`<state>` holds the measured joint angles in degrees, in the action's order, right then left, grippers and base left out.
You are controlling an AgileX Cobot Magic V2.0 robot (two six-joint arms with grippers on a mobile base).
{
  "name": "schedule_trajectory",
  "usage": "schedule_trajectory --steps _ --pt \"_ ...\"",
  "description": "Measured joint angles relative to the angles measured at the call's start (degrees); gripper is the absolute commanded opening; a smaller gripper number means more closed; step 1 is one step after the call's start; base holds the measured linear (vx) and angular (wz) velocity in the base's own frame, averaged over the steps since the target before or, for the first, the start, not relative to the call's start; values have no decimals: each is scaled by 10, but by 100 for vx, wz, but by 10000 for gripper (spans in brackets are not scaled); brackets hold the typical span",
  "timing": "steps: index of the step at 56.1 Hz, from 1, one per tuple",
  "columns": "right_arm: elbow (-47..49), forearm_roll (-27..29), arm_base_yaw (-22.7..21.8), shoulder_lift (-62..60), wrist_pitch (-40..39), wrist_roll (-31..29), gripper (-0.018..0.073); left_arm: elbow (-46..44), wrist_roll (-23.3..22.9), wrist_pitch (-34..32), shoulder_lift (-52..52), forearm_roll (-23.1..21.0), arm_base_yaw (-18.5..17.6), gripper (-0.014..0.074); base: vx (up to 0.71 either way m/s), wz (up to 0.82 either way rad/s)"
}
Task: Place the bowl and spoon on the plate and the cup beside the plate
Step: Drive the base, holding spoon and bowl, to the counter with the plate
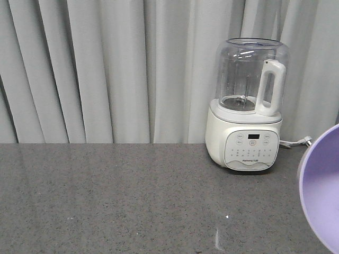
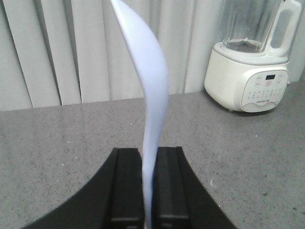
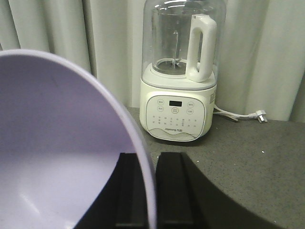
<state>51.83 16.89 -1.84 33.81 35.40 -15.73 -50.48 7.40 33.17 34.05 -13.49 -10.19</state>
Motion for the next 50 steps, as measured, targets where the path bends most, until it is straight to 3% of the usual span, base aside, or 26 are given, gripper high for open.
schedule_trajectory --steps 35,50 --pt "-1 0 0 0 -2 0 -8 0 0 0 -8 0 0 -6 0 0" --pt "-1 0 0 0 -2 0 -8 0 0 -1 -8 0 0 -6 -6 -25"
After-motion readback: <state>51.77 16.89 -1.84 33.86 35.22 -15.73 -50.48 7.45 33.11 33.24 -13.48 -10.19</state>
